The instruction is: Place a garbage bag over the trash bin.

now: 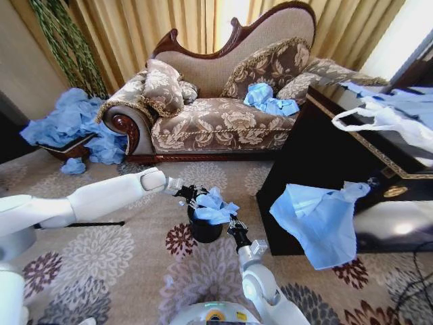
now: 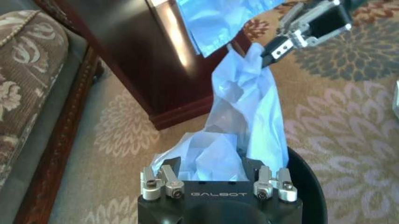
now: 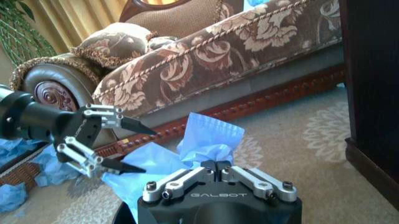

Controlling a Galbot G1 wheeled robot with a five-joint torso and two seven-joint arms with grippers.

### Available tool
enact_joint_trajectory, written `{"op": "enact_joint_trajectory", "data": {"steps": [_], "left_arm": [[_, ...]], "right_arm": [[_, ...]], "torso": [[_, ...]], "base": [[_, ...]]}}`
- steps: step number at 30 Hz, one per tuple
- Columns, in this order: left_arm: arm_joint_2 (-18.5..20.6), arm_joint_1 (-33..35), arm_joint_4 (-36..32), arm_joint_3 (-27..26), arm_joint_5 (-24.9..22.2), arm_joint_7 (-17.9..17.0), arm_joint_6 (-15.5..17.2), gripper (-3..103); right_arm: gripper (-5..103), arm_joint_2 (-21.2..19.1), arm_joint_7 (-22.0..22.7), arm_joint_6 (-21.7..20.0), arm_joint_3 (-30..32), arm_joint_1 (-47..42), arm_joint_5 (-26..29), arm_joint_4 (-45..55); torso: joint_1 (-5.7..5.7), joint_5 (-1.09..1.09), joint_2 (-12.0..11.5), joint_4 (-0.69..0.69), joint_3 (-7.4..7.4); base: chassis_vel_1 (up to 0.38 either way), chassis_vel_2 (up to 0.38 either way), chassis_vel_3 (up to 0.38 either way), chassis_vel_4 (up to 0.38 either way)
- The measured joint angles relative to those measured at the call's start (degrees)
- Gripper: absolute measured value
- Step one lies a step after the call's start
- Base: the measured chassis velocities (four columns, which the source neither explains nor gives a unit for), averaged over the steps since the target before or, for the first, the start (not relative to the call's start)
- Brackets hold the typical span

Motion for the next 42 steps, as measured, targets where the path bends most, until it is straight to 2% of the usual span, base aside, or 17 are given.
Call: {"op": "enact_joint_trajectory", "data": {"steps": [4, 6, 9, 10, 13, 20, 21, 23, 25, 26, 28, 30, 33, 34, 37, 40, 42], "left_arm": [[0.11, -0.54, -0.20, -0.07, -4.10, 1.52, 1.31, 68], [0.29, -1.18, -0.51, -0.15, -7.20, 2.24, 2.67, 76], [-0.21, -1.17, 0.07, -0.16, -6.68, 2.18, 2.63, 79], [-0.68, -0.80, 0.43, -0.17, -4.83, 2.22, 2.10, 85], [-1.26, 0.00, 0.57, -0.17, -1.87, 2.65, 1.27, 88], [-2.58, 0.97, 1.99, -0.41, 4.42, 2.70, -0.85, 80], [-2.92, 0.97, 2.64, -0.68, 5.80, 2.54, -1.46, 70], [-3.14, 0.99, 3.13, -0.81, 6.64, 2.45, -1.85, 70], [-3.70, 1.55, 4.47, -1.11, 8.65, 1.68, -2.63, 59], [-3.70, 1.55, 4.47, -1.11, 8.65, 1.68, -2.63, 59], [-4.00, 2.75, 5.13, -1.69, 9.28, 0.03, -2.75, 43], [-4.05, 3.32, 5.24, -2.09, 9.58, -0.66, -2.74, 43], [-3.75, 5.59, 4.60, -3.73, 9.62, -4.46, -0.85, 26], [-3.75, 5.59, 4.60, -3.73, 9.62, -4.46, -0.85, 26], [-2.09, 8.48, 1.67, -5.25, 5.42, -11.38, 4.78, 11], [-1.09, 9.71, 0.11, -6.03, 2.79, -14.18, 7.11, 5], [0.95, 12.54, -3.61, -8.49, -4.01, -21.43, 12.94, 1]], "right_arm": [[0, -0.13, -0.09, 0.10, 0.09, -0.25, -0.08, 0.00], [0, -0.16, -0.15, 0.24, 0.15, -0.28, -0.11, -0.18], [0, -0.15, -0.17, 0.26, 0.08, -0.28, -0.12, -0.23], [0, -0.11, -0.18, 0.28, -0.05, -0.26, -0.13, -0.14], [0, 0.00, -0.17, 0.28, -0.26, -0.25, -0.14, 0.10], [0, 0.07, -0.13, 0.40, -0.51, -0.33, -0.16, 0.69], [0, 0.03, -0.12, 0.41, -0.52, -0.40, -0.16, 0.92], [0, 0.00, -0.12, 0.44, -0.53, -0.48, -0.16, 1.06], [0, -0.05, -0.12, 0.52, -0.66, -0.73, -0.16, 1.39], [0, -0.05, -0.12, 0.52, -0.66, -0.73, -0.16, 1.39], [0, -0.02, -0.12, 0.70, -0.83, -0.94, -0.25, 1.59], [0, -0.01, -0.12, 0.75, -0.91, -1.02, -0.29, 1.67], [0, -0.01, -0.14, 0.98, -1.10, -1.23, -0.44, 1.76], [0, -0.01, -0.14, 0.98, -1.10, -1.23, -0.44, 1.76], [0, -0.09, -0.16, 1.18, -1.29, -1.32, -0.69, 1.87], [0, -0.12, -0.13, 1.20, -1.34, -1.31, -0.69, 1.88], [0, -0.11, -0.03, 1.41, -1.38, -1.24, -0.69, 1.87]], "torso": [[0.00, 0.00, 0.00, 0.01, 0.00], [0.00, 0.01, 0.00, 0.02, 0.00], [0.00, -0.01, 0.00, 0.02, 0.00], [0.00, 0.00, 0.00, 0.01, 0.00], [0.00, -0.01, 0.00, 0.01, 0.00], [0.00, -0.01, 0.00, 0.01, 0.00], [0.00, 0.00, 0.00, 0.01, 0.00], [0.00, 0.01, 0.00, 0.01, 0.00], [0.00, 0.01, 0.00, 0.01, 0.00], [0.00, 0.01, 0.00, 0.01, 0.00], [0.00, -0.02, 0.00, 0.01, 0.00], [0.00, -0.01, 0.00, 0.01, 0.00], [0.00, -0.01, 0.00, 0.00, 0.00], [0.00, -0.01, 0.00, 0.00, 0.00], [0.00, -0.01, 0.00, 0.01, 0.00], [0.00, -0.01, 0.00, 0.02, 0.00], [0.00, -0.01, 0.00, 0.01, 0.00]], "base": [[0.000, 0.000, 0.000, 0.000], [0.000, 0.000, 0.000, 0.000], [0.000, 0.000, 0.000, 0.000], [0.000, 0.000, 0.000, 0.000], [0.000, 0.000, 0.000, 0.000], [0.000, 0.000, 0.000, 0.000], [0.000, 0.000, 0.000, 0.000], [0.000, 0.000, 0.000, 0.000], [0.000, 0.000, 0.000, 0.000], [0.000, 0.000, 0.000, 0.000], [0.000, 0.000, 0.000, 0.000], [0.000, 0.000, 0.000, 0.000], [0.000, 0.000, 0.000, 0.000], [0.000, 0.000, 0.000, 0.000], [0.000, 0.000, 0.000, 0.000], [0.000, 0.000, 0.000, 0.000], [0.000, 0.000, 0.000, 0.000]]}}
